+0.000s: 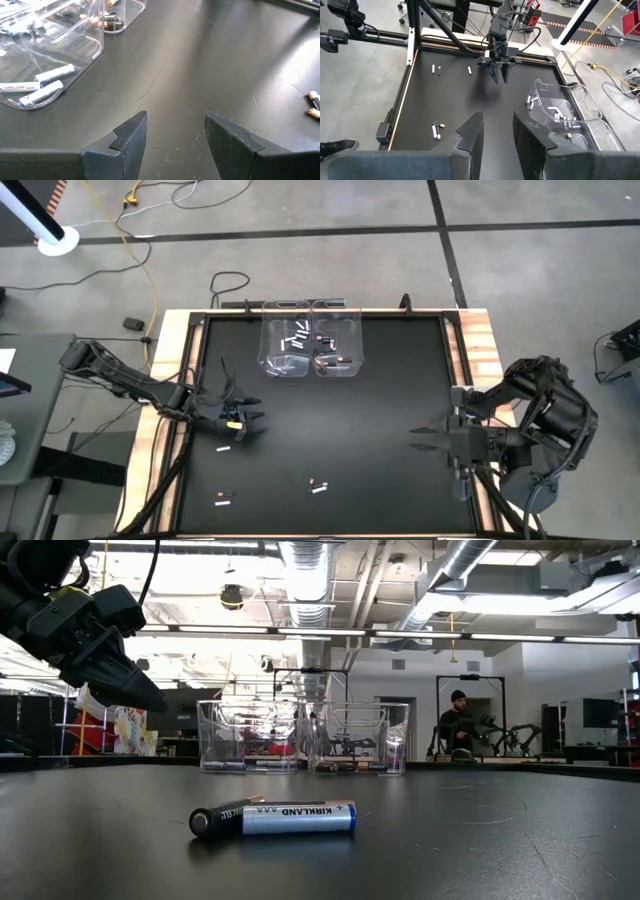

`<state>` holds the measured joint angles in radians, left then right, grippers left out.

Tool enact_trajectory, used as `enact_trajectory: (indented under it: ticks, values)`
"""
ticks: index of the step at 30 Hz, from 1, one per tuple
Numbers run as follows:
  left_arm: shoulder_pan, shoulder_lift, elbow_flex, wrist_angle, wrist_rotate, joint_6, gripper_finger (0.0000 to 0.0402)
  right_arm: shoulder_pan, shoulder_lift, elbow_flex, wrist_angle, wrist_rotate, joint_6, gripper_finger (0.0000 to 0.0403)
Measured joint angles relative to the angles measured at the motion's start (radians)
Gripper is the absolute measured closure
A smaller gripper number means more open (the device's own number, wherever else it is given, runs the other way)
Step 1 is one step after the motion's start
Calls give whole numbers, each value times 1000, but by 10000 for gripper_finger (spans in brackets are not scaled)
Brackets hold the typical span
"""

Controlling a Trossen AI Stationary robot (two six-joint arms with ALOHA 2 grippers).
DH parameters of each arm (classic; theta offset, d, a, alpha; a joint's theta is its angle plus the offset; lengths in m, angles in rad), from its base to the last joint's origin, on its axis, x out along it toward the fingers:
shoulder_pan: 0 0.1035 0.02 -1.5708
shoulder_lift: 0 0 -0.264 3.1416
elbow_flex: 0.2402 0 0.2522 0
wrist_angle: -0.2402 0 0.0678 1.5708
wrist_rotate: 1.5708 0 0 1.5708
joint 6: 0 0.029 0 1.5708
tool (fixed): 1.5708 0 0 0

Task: Sort batteries
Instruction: Put the white battery into the left transparent bin

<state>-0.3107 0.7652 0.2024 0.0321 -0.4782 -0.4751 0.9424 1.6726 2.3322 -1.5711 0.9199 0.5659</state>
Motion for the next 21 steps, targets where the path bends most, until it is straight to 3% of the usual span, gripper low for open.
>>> enact_trajectory:
  ticks: [13,21]
  values:
    - [0,0,0,0,0,0,207,0,10,0,0,3,181,281]
    - [0,0,0,0,0,0,207,-18,103,0,0,93,282,281]
